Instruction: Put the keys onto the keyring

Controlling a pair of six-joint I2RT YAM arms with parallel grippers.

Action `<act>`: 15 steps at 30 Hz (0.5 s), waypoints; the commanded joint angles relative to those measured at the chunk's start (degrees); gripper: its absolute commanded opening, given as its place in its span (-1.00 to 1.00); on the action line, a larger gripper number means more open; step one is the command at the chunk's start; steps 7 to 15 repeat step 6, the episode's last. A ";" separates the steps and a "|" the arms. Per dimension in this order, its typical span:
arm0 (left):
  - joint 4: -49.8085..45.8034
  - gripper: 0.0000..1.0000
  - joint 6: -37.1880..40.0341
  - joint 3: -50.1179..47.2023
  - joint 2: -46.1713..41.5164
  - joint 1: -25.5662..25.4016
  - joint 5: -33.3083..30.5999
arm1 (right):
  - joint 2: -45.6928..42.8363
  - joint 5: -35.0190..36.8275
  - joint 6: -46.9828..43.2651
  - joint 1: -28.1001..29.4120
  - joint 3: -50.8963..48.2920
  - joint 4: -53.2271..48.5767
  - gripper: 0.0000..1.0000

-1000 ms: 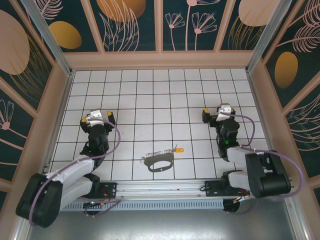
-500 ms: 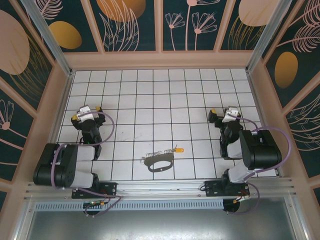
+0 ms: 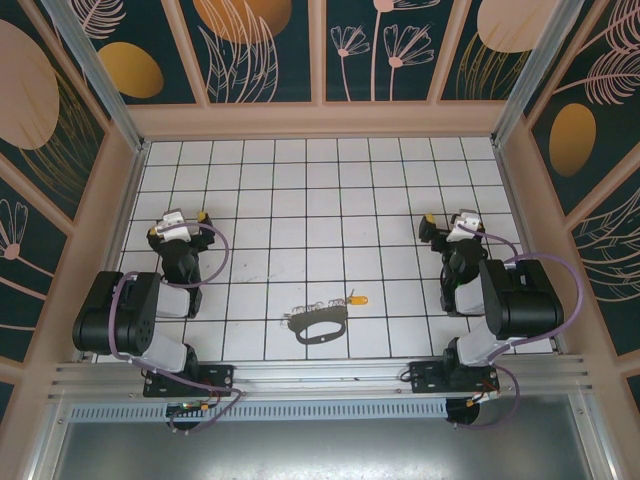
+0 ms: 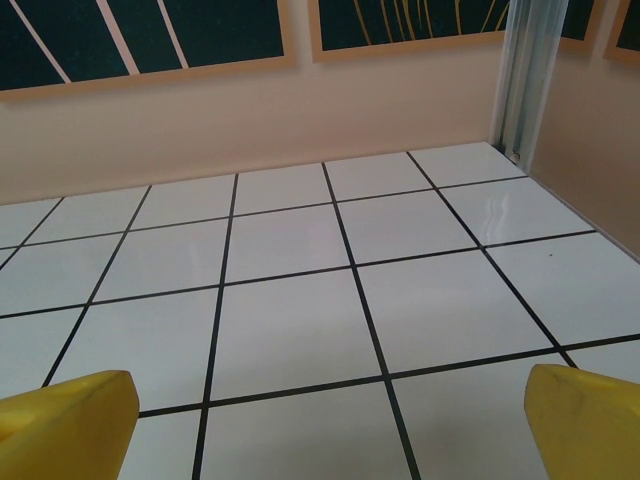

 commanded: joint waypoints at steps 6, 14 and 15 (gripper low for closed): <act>2.83 0.98 -0.26 -0.19 0.05 0.26 0.70 | 0.00 -0.22 0.77 -0.27 0.51 1.16 0.98; 2.83 0.98 -0.26 -0.19 0.05 0.26 0.70 | 0.00 -0.22 0.77 -0.27 0.51 1.16 0.98; 2.83 0.98 -0.26 -0.19 0.05 0.26 0.70 | 0.00 -0.22 0.77 -0.27 0.51 1.16 0.98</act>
